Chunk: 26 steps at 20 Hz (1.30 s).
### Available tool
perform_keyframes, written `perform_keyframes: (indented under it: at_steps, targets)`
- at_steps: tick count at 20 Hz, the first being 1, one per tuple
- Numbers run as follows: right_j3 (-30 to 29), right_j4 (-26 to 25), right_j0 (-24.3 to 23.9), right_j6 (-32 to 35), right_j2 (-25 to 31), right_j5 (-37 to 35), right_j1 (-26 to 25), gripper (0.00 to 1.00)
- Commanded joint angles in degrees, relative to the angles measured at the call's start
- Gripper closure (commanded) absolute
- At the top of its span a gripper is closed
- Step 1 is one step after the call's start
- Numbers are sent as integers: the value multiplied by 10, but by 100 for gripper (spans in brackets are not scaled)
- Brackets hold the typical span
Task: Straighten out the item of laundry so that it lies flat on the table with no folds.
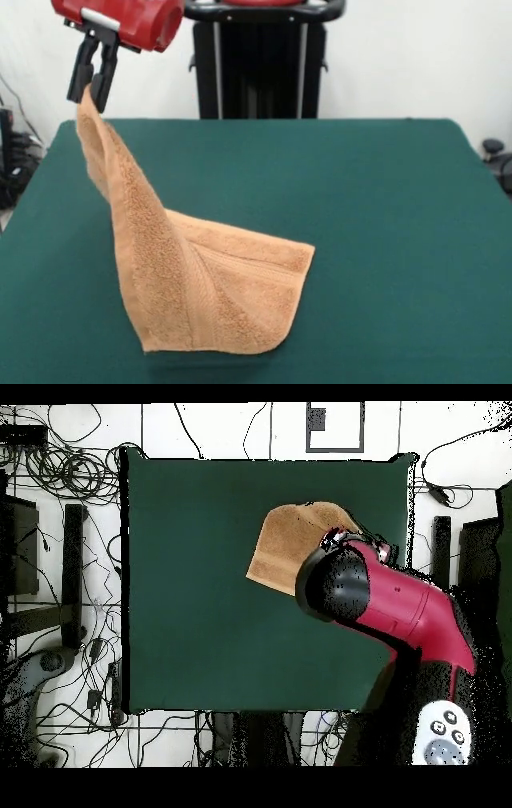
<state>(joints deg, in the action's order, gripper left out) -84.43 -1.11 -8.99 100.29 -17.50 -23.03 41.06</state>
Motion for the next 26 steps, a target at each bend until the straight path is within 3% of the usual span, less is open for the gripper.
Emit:
perform_keyframes:
  at_steps: [1, 4, 8, 15, 21, 26]
  targets:
    - [-88, -9, 2, 113, 42, 90, -18, 100]
    - [-98, -17, -24, 100, 74, 137, -30, 100]
    - [-91, -18, -25, 96, 72, 148, -45, 100]
    - [-86, 3, -24, 105, 61, 133, -74, 100]
    - [-96, 40, -67, 96, 112, 62, -99, 100]
    - [-86, 44, -49, 105, 88, 63, -111, 100]
